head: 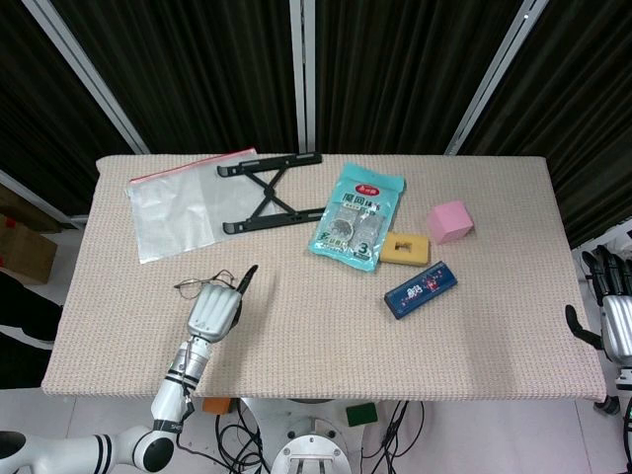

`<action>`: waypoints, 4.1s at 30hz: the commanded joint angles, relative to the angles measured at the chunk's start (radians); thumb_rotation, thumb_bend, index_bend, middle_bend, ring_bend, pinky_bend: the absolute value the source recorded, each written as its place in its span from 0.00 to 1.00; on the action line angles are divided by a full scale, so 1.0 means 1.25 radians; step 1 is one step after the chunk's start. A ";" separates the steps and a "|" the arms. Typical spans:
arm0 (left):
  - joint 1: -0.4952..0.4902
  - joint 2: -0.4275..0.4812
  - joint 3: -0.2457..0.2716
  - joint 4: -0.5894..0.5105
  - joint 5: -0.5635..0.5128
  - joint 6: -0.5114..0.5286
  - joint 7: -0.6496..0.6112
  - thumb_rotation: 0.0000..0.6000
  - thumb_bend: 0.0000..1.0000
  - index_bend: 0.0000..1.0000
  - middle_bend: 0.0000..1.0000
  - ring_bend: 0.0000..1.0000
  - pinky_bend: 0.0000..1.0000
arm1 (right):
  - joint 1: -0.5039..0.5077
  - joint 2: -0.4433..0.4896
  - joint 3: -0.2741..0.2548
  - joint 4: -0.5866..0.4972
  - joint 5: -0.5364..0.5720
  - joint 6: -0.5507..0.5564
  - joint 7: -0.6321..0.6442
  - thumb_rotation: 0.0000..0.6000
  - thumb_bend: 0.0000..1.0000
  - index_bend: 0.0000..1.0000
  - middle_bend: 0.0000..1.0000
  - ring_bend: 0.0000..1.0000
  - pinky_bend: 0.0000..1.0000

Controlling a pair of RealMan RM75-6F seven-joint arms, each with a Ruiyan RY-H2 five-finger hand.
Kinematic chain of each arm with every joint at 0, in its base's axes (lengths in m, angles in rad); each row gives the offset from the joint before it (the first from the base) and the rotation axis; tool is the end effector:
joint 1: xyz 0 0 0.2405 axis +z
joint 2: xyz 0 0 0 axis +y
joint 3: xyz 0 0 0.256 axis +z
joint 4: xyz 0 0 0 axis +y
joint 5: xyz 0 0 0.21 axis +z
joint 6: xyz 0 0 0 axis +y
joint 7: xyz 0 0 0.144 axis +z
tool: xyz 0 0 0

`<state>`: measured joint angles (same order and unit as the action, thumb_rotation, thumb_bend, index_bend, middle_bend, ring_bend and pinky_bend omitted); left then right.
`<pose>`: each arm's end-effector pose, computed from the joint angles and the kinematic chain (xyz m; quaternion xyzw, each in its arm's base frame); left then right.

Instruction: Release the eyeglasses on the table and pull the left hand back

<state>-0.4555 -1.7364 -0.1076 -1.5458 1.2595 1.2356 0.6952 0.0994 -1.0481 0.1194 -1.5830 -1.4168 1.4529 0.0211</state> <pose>-0.1650 0.2548 -0.0472 -0.7236 -0.3331 -0.3499 0.4929 -0.3243 -0.2005 0.1970 0.5734 -0.3665 0.3741 0.6301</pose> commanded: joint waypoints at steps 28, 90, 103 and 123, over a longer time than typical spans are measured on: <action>0.113 0.092 0.013 -0.071 -0.226 0.080 0.033 1.00 0.71 0.04 0.96 0.90 0.92 | 0.008 0.003 -0.014 -0.020 -0.038 -0.003 -0.004 1.00 0.45 0.00 0.00 0.00 0.00; 0.074 0.045 0.019 0.004 -0.284 0.042 0.064 1.00 0.72 0.04 0.97 0.91 0.93 | 0.005 -0.001 -0.015 0.007 -0.031 -0.004 0.028 1.00 0.45 0.00 0.00 0.00 0.00; 0.074 0.051 0.014 -0.006 -0.260 0.068 0.047 1.00 0.72 0.04 0.97 0.91 0.93 | 0.006 -0.002 -0.013 0.002 -0.032 -0.001 0.020 1.00 0.45 0.00 0.00 0.00 0.00; 0.074 0.055 0.047 -0.067 -0.218 0.079 0.079 1.00 0.72 0.04 0.97 0.91 0.93 | 0.004 -0.003 -0.016 0.012 -0.030 -0.003 0.032 1.00 0.45 0.00 0.00 0.00 0.00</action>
<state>-0.3629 -1.6662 -0.0479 -1.6324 0.9912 1.3368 0.7925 0.1046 -1.0525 0.0997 -1.5674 -1.4548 1.4494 0.0610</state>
